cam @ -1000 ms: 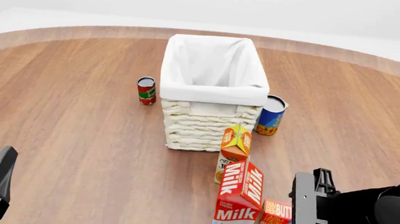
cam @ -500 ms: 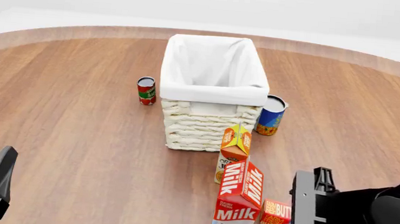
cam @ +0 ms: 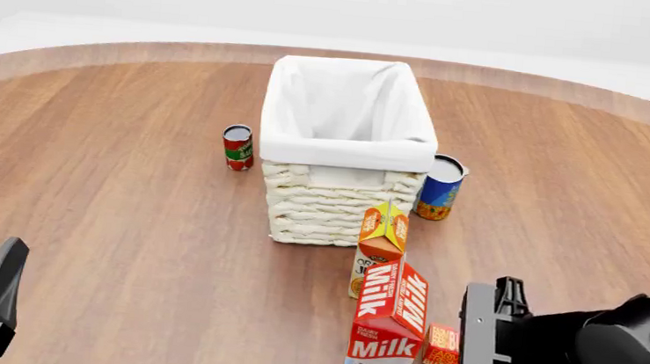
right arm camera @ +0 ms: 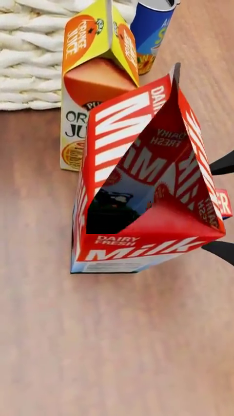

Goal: Pick up the butter and put it in the basket.

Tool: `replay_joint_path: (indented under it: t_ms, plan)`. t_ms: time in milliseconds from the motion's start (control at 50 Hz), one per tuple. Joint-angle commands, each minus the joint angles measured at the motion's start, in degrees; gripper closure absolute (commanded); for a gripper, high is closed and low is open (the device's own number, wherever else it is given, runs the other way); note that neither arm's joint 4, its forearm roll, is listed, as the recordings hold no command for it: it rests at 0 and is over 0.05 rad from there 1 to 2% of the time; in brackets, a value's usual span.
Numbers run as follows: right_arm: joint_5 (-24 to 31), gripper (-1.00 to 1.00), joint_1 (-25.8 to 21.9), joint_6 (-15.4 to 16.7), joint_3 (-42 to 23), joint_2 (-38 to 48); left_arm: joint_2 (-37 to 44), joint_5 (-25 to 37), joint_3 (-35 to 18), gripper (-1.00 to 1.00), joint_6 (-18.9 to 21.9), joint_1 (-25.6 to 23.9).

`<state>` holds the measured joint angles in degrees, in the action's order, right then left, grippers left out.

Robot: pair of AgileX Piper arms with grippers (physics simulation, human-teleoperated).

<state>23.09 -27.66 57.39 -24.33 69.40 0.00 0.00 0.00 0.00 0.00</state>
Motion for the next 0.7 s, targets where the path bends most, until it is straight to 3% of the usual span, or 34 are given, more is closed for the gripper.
replay_joint_path:
  t_ms: [20, 700]
  plan:
    - [-2.0, -1.0, -0.8, -1.0, 0.7, 1.5, 0.0, 0.0, 0.0, -1.0, 0.0, 0.0]
    - [-11.6, -1.0, -2.1, -3.3, 4.5, 8.4, 0.0, 0.0, 0.0, -1.0, 0.0, 0.0]
